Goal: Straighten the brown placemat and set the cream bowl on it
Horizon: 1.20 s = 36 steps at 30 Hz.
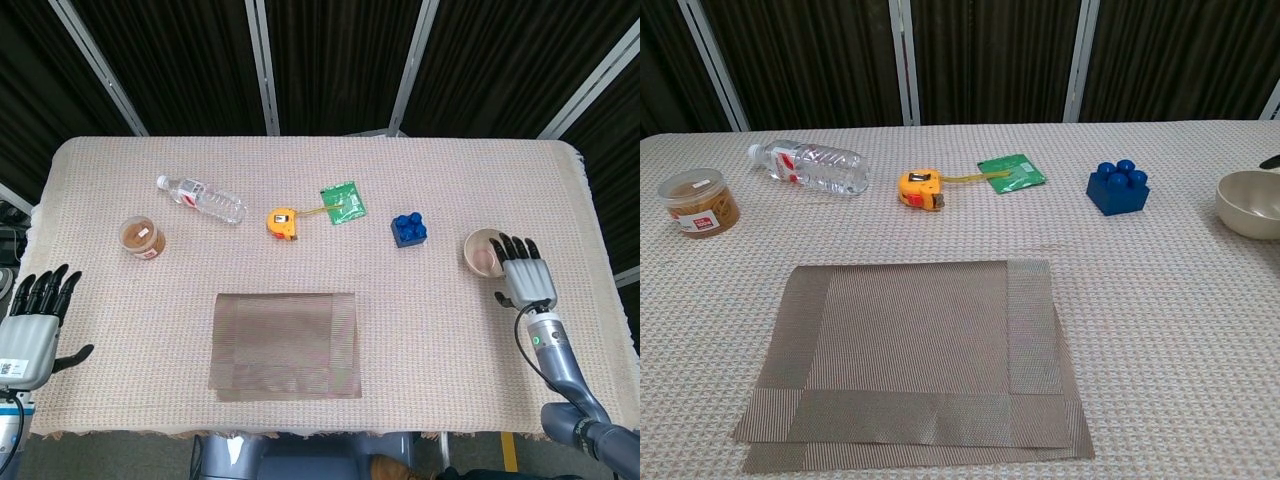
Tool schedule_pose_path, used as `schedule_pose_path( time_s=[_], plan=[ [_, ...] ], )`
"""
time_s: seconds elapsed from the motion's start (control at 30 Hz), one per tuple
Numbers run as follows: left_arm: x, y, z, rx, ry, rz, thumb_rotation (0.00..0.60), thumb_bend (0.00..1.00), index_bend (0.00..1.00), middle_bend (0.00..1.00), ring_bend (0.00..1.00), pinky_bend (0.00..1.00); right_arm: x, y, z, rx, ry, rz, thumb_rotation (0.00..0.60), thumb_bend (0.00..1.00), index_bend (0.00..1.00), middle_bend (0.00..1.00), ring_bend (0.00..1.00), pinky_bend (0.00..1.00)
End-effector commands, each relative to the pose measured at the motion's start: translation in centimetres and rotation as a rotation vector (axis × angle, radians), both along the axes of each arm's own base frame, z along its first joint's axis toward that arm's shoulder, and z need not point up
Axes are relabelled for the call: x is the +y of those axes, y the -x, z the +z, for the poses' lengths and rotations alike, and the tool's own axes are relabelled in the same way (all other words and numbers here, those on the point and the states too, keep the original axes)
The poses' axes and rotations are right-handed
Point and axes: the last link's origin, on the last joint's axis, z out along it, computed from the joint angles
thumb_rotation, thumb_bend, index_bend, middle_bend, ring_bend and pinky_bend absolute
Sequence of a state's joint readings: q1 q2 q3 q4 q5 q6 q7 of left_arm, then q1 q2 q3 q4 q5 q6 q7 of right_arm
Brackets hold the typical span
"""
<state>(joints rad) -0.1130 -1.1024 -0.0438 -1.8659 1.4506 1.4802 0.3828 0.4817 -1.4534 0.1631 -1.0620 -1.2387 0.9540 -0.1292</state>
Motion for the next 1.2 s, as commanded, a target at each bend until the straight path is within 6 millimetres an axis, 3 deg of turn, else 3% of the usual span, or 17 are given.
schedule_pose_path(
  time_s=[0.03, 0.2, 0.33, 0.47, 0.6, 0.73, 0.93, 1.07, 1.2],
  plan=[
    [-0.2, -0.1, 0.2, -0.008, -0.001, -0.007, 0.600, 0.14, 0.00, 0.00, 0.00, 0.00, 1.9, -1.2, 2.1, -0.042, 0.022, 0.047, 0.600, 0.16, 0.00, 0.00, 0.00, 0.00],
    [-0.4, -0.3, 0.3, -0.017, 0.006, -0.024, 0.600, 0.14, 0.00, 0.00, 0.00, 0.00, 4.1, -2.7, 5.5, -0.022, 0.045, 0.156, 0.600, 0.07, 0.00, 0.00, 0.00, 0.00],
    [-0.7, -1.1, -0.1, -0.035, 0.045, -0.102, 0.600, 0.14, 0.00, 0.00, 0.00, 0.00, 6.2, -3.0, 8.9, 0.008, 0.064, 0.233, 0.600, 0.05, 0.00, 0.00, 0.00, 0.00],
    [-1.2, -1.4, -0.8, -0.047, 0.102, -0.186, 0.600, 0.14, 0.00, 0.00, 0.00, 0.00, 8.8, -3.4, 10.9, -0.029, 0.093, 0.250, 0.600, 0.05, 0.00, 0.00, 0.00, 0.00],
    [-1.7, -1.7, -2.1, -0.053, 0.176, -0.238, 0.600, 0.14, 0.02, 0.00, 0.00, 0.00, 11.2, -4.4, 11.3, -0.110, 0.114, 0.265, 0.600, 0.05, 0.00, 0.00, 0.00, 0.00],
    [-2.2, -2.0, -4.1, -0.062, 0.254, -0.295, 0.600, 0.17, 0.19, 0.00, 0.00, 0.00, 12.9, -5.0, 11.2, -0.136, 0.164, 0.285, 0.600, 0.05, 0.00, 0.00, 0.00, 0.00],
    [-3.2, -2.4, -8.6, -0.043, 0.373, -0.393, 0.600, 0.36, 0.39, 0.00, 0.00, 0.00, 14.3, -5.0, 10.8, -0.148, 0.215, 0.281, 0.600, 0.05, 0.00, 0.00, 0.00, 0.00],
    [-3.4, -2.4, -11.7, -0.029, 0.438, -0.398, 0.600, 0.41, 0.43, 0.00, 0.00, 0.00, 14.4, -4.8, 11.0, -0.159, 0.216, 0.275, 0.600, 0.05, 0.00, 0.00, 0.00, 0.00],
    [-3.1, -2.4, -14.2, -0.052, 0.462, -0.363, 0.600, 0.43, 0.40, 0.00, 0.00, 0.00, 14.3, -4.6, 11.4, -0.198, 0.216, 0.266, 0.600, 0.05, 0.00, 0.00, 0.00, 0.00]
  ],
)
